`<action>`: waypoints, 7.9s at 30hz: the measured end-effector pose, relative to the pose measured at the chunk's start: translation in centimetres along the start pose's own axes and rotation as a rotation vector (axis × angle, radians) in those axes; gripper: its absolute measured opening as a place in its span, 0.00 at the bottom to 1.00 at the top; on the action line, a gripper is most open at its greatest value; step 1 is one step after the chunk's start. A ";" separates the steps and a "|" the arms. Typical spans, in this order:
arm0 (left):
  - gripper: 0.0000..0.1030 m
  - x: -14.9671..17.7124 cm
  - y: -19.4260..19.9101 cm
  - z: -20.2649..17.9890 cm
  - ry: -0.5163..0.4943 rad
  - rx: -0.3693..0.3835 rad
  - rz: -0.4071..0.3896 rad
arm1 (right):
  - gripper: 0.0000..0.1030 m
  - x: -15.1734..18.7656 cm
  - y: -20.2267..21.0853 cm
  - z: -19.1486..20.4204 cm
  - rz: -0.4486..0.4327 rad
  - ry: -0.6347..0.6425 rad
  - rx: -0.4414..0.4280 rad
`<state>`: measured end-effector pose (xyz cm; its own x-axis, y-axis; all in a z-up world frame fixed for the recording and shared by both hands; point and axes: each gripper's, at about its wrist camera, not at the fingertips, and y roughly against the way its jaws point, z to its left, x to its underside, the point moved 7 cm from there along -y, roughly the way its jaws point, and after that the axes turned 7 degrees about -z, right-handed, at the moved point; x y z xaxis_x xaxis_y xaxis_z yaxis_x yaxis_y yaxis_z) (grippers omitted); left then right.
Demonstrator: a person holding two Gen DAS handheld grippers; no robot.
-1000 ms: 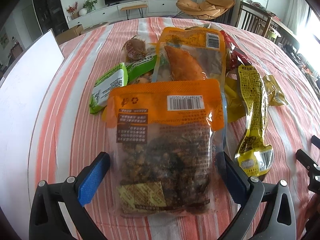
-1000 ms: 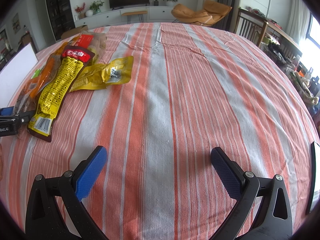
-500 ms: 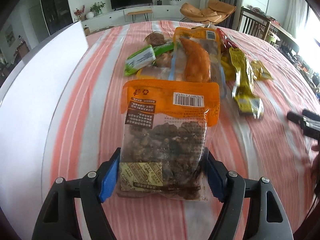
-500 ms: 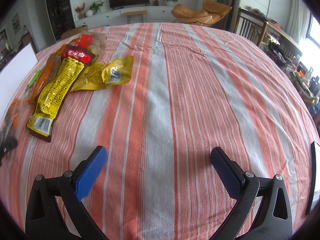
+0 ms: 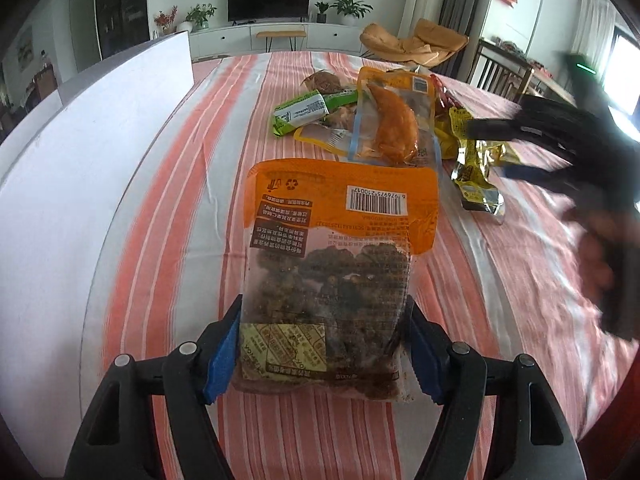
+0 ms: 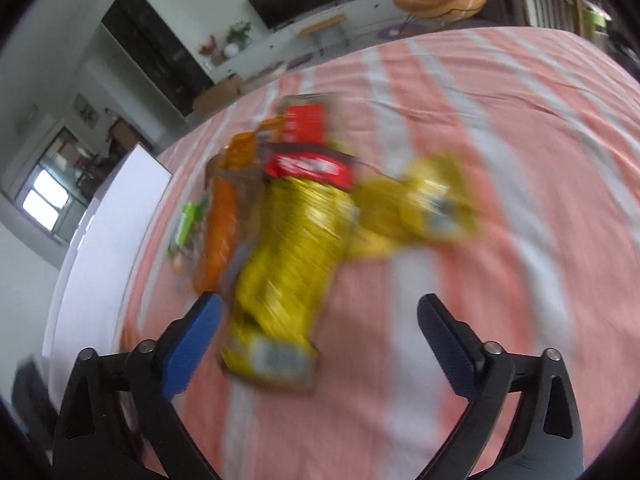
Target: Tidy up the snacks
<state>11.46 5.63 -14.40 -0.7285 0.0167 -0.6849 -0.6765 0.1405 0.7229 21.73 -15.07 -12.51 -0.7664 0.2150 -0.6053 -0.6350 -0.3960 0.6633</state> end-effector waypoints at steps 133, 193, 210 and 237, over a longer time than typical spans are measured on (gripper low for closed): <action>0.50 -14.5 -13.2 4.1 0.206 -0.002 0.049 | 1.00 6.0 2.9 -6.4 -0.022 0.308 0.334; 1.00 -2.8 -4.2 2.8 -0.058 -0.080 0.008 | 1.00 6.0 3.0 -6.3 0.018 0.310 0.304; 1.00 -2.7 -4.1 2.8 -0.055 -0.077 0.007 | 0.76 -8.4 -7.5 -5.3 0.122 0.111 0.010; 1.00 -2.8 -4.2 2.7 -0.056 -0.078 0.006 | 0.96 7.7 11.0 -3.9 -0.018 0.487 0.248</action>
<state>16.58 7.66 -15.75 -0.7272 0.0728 -0.6826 -0.6797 0.0630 0.7308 9.17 -21.30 -11.61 -0.6592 -0.2416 -0.7121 -0.6965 -0.1606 0.6993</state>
